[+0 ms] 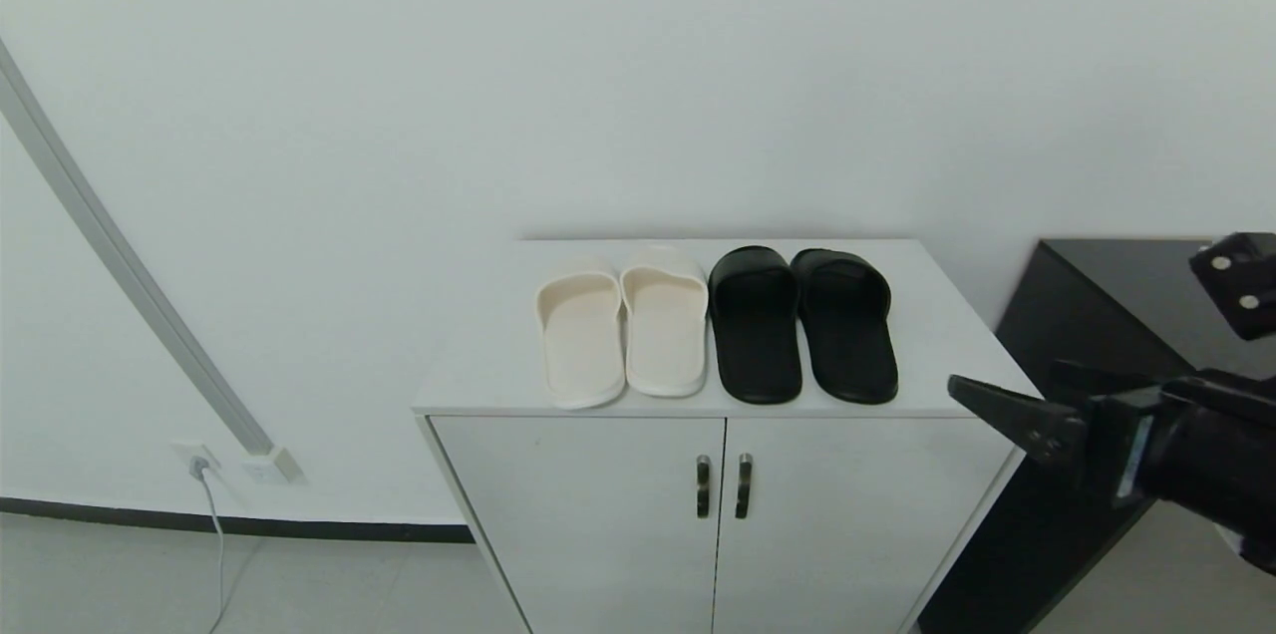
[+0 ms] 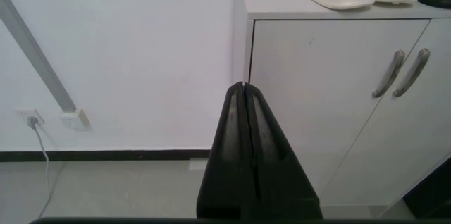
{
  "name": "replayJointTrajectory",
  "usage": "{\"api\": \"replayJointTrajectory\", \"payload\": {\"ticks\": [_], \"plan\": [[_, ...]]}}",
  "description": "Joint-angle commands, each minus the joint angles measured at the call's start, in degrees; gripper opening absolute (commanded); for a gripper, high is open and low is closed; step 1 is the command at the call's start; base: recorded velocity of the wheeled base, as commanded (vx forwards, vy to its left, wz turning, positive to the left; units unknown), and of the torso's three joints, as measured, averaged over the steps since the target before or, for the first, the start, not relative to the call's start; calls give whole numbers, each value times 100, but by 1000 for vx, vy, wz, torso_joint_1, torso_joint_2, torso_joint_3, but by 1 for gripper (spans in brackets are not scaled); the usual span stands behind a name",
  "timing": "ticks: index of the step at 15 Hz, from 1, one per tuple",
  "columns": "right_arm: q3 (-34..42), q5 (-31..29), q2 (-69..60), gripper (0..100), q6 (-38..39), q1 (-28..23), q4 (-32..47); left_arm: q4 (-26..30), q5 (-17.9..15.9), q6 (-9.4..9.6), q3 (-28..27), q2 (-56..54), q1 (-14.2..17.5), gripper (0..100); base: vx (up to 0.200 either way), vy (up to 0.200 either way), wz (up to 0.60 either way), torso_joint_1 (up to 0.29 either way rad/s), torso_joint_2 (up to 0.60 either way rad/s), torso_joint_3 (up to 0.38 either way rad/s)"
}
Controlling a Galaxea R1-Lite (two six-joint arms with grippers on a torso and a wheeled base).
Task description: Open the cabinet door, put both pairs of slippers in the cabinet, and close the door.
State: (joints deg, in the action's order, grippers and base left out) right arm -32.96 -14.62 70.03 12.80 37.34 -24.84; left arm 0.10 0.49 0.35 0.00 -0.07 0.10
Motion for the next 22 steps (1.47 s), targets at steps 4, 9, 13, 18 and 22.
{"api": "replayJointTrajectory", "payload": {"ticks": [4, 9, 13, 18, 22], "plan": [[-1195, -1052, 1909, 100, 3, 546, -636, -1, 4, 0, 0, 7, -1, 0, 0, 0, 0, 0, 0, 0], [-2162, -1940, 3034, 100, 12, 590, -715, 8, 4, 0, 0, 7, -1, 0, 0, 0, 0, 0, 0, 0], [-2759, -2423, 3754, 100, 12, 564, -715, 8, 4, 0, 0, 7, -1, 0, 0, 0, 0, 0, 0, 0], [-3700, -2458, 4537, 100, -6, 283, -697, 8, 4, 0, 0, 7, -1, 0, 0, 0, 0, 0, 0, 0], [-4095, -2441, 4923, 100, -32, 133, -688, 8, -5, -9, -9, 7, -1, 0, 0, 0, 0, 0, 0, 0]]}}
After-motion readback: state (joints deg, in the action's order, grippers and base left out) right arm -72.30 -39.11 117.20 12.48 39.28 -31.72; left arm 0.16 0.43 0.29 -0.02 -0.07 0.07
